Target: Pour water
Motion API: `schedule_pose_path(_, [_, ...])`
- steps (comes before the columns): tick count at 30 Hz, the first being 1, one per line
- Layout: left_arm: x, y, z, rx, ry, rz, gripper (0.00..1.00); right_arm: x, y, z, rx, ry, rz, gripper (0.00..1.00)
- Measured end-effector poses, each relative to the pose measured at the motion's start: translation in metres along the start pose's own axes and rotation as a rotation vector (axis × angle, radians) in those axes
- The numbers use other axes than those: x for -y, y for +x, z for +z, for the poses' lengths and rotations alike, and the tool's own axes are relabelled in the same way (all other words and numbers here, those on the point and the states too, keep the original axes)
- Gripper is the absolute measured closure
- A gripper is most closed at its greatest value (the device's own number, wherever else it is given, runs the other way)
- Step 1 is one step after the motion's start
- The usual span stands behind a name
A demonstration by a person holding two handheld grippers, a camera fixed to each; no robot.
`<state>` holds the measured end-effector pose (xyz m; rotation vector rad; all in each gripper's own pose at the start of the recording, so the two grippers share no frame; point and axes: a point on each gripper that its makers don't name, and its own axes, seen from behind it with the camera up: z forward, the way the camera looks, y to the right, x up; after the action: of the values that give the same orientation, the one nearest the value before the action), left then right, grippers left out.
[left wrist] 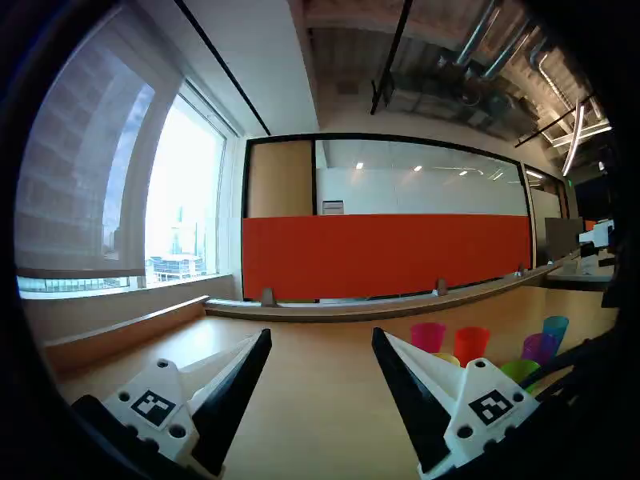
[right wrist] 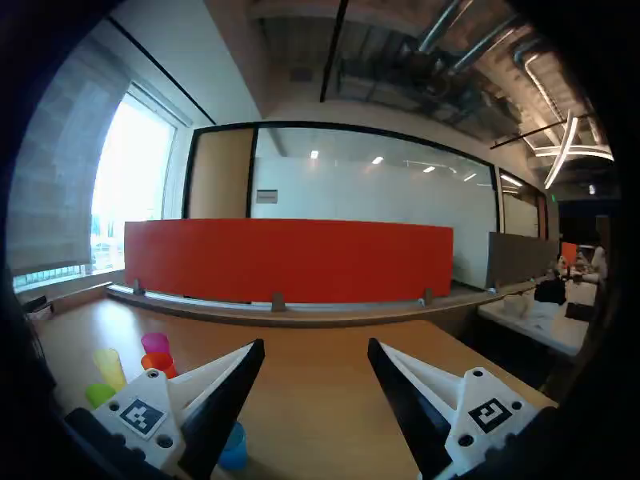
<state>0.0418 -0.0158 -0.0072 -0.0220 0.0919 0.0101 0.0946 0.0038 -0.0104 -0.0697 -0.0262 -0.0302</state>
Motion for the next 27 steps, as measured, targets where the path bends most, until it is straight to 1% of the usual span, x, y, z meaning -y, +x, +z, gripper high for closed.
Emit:
schedule_pose_path(5, [-0.006,-0.005,0.002,0.005,-0.003,-0.003,0.07,-0.003,-0.001,-0.002,0.003,-0.007,-0.015,0.00])
schedule_pose_path(9, [-0.008,-0.007,0.002,0.003,0.002,-0.002,0.07,-0.005,-0.002,-0.002,0.005,-0.011,-0.014,0.00])
schedule_pose_path(18, [-0.015,-0.016,-0.001,0.015,0.009,-0.023,0.07,-0.006,-0.003,-0.004,0.006,-0.011,-0.015,0.00])
schedule_pose_path(23, [-0.020,-0.021,-0.003,0.019,0.003,-0.015,0.07,-0.007,-0.004,-0.005,0.007,-0.012,-0.017,0.00])
schedule_pose_path(27, [-0.022,-0.023,-0.003,0.021,0.005,-0.007,0.07,-0.007,-0.004,-0.007,0.004,-0.009,-0.015,0.00])
